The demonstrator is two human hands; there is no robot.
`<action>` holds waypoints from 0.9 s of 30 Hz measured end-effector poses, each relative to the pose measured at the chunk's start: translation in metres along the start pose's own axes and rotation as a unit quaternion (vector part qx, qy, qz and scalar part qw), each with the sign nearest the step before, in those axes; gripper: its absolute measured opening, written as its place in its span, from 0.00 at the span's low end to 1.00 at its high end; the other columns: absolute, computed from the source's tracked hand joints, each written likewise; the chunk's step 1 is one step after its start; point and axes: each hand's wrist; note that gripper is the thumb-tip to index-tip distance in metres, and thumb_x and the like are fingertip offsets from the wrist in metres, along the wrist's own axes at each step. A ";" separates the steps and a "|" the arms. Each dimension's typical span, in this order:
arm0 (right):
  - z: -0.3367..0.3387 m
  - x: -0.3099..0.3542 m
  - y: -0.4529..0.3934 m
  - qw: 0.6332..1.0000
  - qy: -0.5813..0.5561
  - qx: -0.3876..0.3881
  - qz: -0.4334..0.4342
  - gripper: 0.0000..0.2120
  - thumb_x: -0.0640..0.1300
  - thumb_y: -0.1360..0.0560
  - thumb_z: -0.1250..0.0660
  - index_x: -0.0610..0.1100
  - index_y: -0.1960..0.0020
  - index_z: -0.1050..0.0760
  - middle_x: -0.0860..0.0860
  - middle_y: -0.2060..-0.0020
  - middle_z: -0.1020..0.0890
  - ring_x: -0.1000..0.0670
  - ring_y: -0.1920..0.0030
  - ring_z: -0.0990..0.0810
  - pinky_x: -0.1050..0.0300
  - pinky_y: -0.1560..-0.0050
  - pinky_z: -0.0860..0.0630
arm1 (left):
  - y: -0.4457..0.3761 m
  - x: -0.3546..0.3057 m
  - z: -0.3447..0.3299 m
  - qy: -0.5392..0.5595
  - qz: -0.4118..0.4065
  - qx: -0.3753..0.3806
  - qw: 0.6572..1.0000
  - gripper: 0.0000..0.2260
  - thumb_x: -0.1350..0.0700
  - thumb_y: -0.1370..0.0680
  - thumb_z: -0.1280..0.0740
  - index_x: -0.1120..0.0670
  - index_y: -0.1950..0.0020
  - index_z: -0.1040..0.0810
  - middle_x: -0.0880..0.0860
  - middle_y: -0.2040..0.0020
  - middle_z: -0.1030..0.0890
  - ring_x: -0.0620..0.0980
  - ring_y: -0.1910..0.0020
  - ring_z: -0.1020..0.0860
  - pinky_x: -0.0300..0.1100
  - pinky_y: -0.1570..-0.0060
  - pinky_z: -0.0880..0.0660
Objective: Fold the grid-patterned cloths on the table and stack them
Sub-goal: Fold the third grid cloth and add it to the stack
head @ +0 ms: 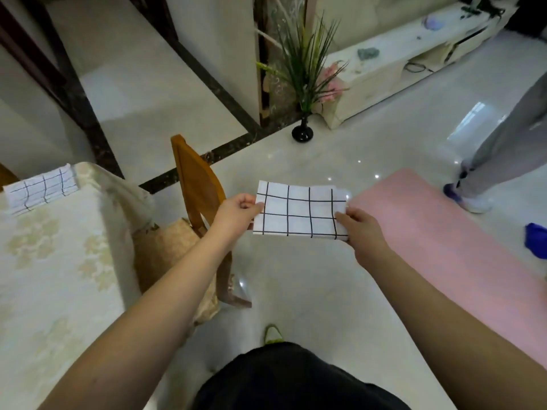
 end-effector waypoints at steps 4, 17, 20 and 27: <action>-0.018 0.026 -0.045 1.000 0.009 0.017 0.001 0.03 0.43 0.26 0.30 0.44 0.54 0.20 0.46 0.57 0.17 0.46 0.56 0.19 0.43 0.47 0.22 | -0.044 -0.010 0.008 0.024 0.032 -0.002 0.999 0.08 0.55 0.22 0.31 0.57 0.46 0.21 0.58 0.51 0.17 0.53 0.55 0.20 0.42 0.58 0.23; -0.085 0.099 -0.240 0.989 0.055 0.135 0.003 0.04 0.41 0.25 0.31 0.43 0.52 0.19 0.45 0.56 0.16 0.45 0.55 0.18 0.42 0.47 0.21 | -0.182 -0.049 0.007 0.076 0.104 -0.106 0.986 0.08 0.57 0.22 0.31 0.60 0.47 0.21 0.57 0.53 0.16 0.57 0.53 0.18 0.48 0.52 0.20; -0.102 0.121 -0.281 0.983 0.073 0.166 -0.002 0.04 0.43 0.26 0.30 0.44 0.53 0.19 0.45 0.54 0.15 0.42 0.51 0.17 0.40 0.45 0.22 | -0.205 -0.069 0.009 0.066 0.115 -0.136 0.982 0.08 0.57 0.22 0.32 0.59 0.46 0.22 0.56 0.52 0.16 0.53 0.54 0.17 0.41 0.60 0.21; -0.160 0.158 -0.350 0.962 0.121 0.245 0.007 0.04 0.45 0.28 0.28 0.47 0.54 0.18 0.46 0.54 0.15 0.42 0.49 0.17 0.39 0.42 0.23 | -0.241 -0.085 0.031 0.087 0.128 -0.189 0.970 0.07 0.57 0.22 0.32 0.58 0.46 0.22 0.57 0.52 0.17 0.48 0.57 0.18 0.35 0.64 0.23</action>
Point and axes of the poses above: each hand's wrist, its own y-axis away from the middle knuckle, its own z-axis out of the back of the hand, x = y × z
